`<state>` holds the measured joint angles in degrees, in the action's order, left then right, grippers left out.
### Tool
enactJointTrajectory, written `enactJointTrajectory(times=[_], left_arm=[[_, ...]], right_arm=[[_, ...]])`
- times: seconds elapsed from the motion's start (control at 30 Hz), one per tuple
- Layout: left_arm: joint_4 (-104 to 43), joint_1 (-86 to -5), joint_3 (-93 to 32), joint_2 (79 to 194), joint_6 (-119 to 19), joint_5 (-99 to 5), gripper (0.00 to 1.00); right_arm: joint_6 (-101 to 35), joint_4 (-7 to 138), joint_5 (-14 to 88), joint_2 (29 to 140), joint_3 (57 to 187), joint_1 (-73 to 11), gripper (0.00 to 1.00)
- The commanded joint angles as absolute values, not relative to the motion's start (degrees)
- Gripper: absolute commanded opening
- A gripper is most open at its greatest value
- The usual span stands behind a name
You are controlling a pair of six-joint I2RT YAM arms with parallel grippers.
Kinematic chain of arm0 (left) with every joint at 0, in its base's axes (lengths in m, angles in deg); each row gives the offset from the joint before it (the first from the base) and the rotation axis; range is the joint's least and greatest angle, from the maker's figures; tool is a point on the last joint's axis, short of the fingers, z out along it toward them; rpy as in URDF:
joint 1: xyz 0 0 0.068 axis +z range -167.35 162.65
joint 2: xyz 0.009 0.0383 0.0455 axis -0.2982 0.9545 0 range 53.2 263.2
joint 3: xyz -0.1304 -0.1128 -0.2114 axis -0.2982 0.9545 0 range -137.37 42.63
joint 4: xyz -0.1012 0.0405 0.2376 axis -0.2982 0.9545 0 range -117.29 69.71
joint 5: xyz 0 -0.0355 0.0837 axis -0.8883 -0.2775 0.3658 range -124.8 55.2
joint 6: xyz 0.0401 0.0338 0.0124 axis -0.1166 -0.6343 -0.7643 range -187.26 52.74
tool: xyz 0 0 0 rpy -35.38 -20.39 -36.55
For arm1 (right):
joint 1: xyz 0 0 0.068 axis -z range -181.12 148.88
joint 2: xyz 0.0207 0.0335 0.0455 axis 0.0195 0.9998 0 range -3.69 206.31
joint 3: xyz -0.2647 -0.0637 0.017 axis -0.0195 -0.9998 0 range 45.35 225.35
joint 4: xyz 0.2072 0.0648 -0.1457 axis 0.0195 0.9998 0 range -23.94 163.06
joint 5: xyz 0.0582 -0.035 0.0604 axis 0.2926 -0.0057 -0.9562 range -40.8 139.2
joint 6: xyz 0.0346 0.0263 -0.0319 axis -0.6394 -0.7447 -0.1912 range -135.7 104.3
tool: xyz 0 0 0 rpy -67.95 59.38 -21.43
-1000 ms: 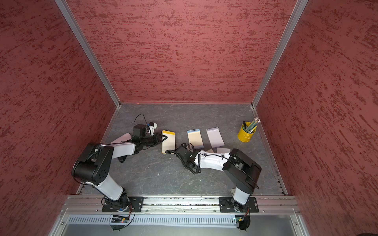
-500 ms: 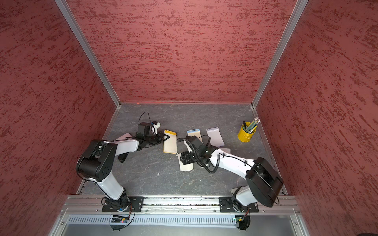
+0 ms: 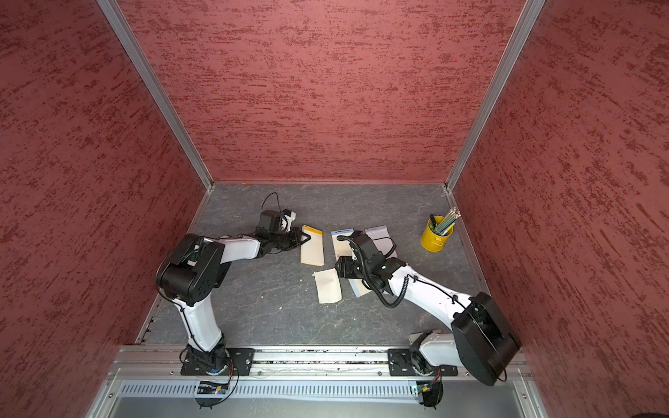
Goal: Tear off pages from different memo pads
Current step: Move the memo pad to the center of the board.
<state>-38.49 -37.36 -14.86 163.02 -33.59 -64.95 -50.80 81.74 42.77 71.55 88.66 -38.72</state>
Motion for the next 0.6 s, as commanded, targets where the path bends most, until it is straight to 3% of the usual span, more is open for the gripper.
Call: enactJointTrajectory(times=[0.0, 0.3, 0.57], left_arm=[[-40.5, -40.8, -17.9, 166.5, -32.1, -64.5, 0.04], [-45.7, -45.1, -26.6, 175.1, -25.6, -64.1, 0.02], [-40.6, -40.5, -18.5, 167.4, -31.5, -65.1, 0.01]], right_arm=[[-52.9, 80.3, 47.1, 69.7, 88.5, -38.3, 0.63], [-53.4, 79.6, 48.2, 69.0, 88.2, -37.9, 0.62], [-53.0, 79.4, 49.2, 68.4, 86.6, -37.6, 0.62]])
